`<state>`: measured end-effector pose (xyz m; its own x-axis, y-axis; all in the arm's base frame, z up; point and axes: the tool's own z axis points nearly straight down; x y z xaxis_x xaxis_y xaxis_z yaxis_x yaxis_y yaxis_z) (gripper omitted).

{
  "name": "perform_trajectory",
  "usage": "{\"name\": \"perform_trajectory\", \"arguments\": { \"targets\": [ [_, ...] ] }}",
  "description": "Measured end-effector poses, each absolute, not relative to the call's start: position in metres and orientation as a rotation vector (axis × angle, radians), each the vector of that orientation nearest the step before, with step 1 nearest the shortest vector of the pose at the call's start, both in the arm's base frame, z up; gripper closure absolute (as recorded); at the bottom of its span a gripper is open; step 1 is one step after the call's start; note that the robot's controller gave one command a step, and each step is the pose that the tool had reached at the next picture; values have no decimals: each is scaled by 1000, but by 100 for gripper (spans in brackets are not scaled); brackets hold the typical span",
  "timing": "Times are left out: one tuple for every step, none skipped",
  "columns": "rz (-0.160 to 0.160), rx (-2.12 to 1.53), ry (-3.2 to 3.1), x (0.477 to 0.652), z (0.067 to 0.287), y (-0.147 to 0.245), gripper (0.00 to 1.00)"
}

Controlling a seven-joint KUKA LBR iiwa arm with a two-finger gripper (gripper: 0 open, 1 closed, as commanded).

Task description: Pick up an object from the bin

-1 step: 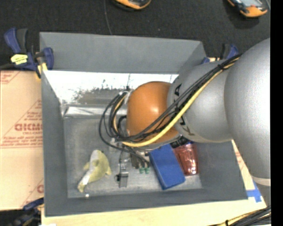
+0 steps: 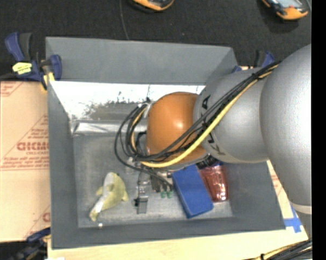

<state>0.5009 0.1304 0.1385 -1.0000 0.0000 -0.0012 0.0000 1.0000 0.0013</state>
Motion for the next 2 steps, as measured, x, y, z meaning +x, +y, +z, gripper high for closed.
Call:
{"name": "perform_trajectory", "arguments": {
  "targets": [
    [2, -181, 3126, 529, 105, 151, 0],
    [2, -174, 3136, 549, 76, 173, 0]
  ]
}}
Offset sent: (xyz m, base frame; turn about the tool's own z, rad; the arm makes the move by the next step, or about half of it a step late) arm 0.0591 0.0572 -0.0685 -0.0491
